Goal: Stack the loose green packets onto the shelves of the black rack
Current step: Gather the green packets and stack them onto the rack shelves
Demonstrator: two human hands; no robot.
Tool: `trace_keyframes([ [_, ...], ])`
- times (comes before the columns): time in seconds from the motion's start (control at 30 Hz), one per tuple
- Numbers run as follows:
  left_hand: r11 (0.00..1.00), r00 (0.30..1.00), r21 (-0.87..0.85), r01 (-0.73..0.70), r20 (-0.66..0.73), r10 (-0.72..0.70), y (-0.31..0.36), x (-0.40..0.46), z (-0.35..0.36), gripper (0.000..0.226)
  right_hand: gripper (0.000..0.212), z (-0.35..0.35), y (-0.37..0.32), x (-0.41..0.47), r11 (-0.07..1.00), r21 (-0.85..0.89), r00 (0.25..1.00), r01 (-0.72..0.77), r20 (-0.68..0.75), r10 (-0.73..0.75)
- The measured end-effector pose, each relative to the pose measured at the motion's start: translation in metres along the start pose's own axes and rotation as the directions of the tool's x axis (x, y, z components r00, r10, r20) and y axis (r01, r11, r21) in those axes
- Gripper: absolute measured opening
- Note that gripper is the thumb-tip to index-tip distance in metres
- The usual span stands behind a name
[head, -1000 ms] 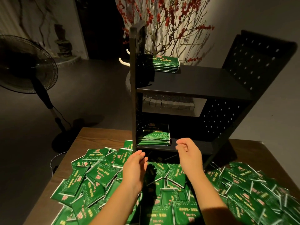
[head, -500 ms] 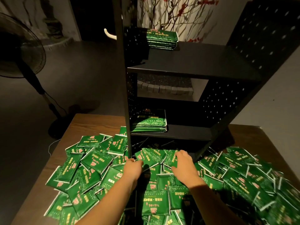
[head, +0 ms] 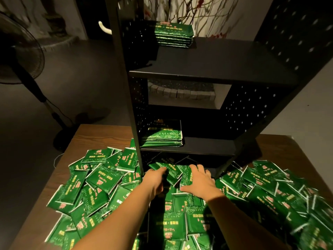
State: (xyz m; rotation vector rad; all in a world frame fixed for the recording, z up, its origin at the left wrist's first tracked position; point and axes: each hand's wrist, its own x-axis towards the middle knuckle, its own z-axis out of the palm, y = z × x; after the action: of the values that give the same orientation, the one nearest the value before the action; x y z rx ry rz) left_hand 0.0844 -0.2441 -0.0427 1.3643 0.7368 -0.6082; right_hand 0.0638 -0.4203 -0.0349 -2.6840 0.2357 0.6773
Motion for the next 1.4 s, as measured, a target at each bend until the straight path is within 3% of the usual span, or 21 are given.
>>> trace_keyframes([
  [0.07, 0.999, 0.998, 0.043, -0.029, -0.053, 0.031, 0.002, 0.002, 0.007, 0.076, 0.102, -0.001, 0.001, -0.002, 1.0, 0.006, 1.0, 0.018, 0.015, -0.018],
  [0.3, 0.941, 0.982, 0.322, -0.107, -0.116, 0.151, 0.002, 0.006, 0.018, 0.017, 0.1, 0.006, 0.003, -0.005, 0.996, -0.002, 0.993, 0.089, 0.074, -0.089],
  [0.43, 0.947, 0.988, 0.293, -0.135, -0.032, 0.151, 0.0, -0.001, 0.017, 0.008, 0.093, 0.009, 0.003, -0.007, 0.988, 0.037, 0.986, 0.148, 0.077, -0.15],
  [0.73, 0.978, 0.987, 0.138, -0.159, 0.031, 0.156, -0.011, -0.01, 0.014, 0.017, 0.087, 0.019, -0.006, -0.022, 0.91, 0.335, 0.966, 0.246, -0.004, -0.259],
  [0.8, 0.984, 0.987, 0.081, -0.156, 0.046, 0.153, -0.019, -0.006, 0.01, 0.034, 0.085, 0.022, -0.012, -0.028, 0.908, 0.339, 0.968, 0.245, -0.029, -0.25],
  [0.9, 0.979, 0.977, 0.076, -0.192, 0.104, 0.183, -0.014, -0.024, 0.006, 0.082, 0.086, 0.024, -0.019, -0.036, 0.909, 0.32, 0.962, 0.269, -0.038, -0.271],
  [0.97, 0.96, 0.965, 0.129, -0.248, 0.114, 0.234, -0.005, -0.047, 0.005, 0.094, 0.093, 0.022, -0.02, -0.041, 0.896, 0.34, 0.951, 0.286, 0.016, -0.31],
  [1.07, 0.939, 0.946, 0.145, -0.313, 0.14, 0.294, -0.004, -0.058, -0.001, 0.098, 0.099, 0.011, -0.021, -0.053, 0.861, 0.393, 0.929, 0.322, 0.043, -0.367],
  [1.13, 0.939, 0.939, 0.113, -0.325, 0.158, 0.306, -0.004, -0.068, -0.004, 0.095, 0.091, 0.003, -0.025, -0.064, 0.816, 0.48, 0.932, 0.322, -0.01, -0.362],
  [1.27, 0.94, 0.927, 0.015, -0.342, 0.173, 0.334, -0.001, -0.094, -0.002, 0.061, 0.059, -0.005, -0.032, -0.081, 0.677, 0.68, 0.959, 0.283, -0.21, -0.19],
  [1.33, 0.938, 0.93, -0.064, -0.34, 0.127, 0.346, -0.003, -0.099, -0.002, 0.075, 0.042, -0.005, -0.036, -0.086, 0.594, 0.764, 0.964, 0.253, -0.251, -0.088],
  [1.4, 0.933, 0.923, -0.106, -0.344, 0.142, 0.357, -0.006, -0.106, -0.004, 0.072, 0.034, -0.002, -0.039, -0.091, 0.563, 0.791, 0.963, 0.24, -0.265, -0.039],
])
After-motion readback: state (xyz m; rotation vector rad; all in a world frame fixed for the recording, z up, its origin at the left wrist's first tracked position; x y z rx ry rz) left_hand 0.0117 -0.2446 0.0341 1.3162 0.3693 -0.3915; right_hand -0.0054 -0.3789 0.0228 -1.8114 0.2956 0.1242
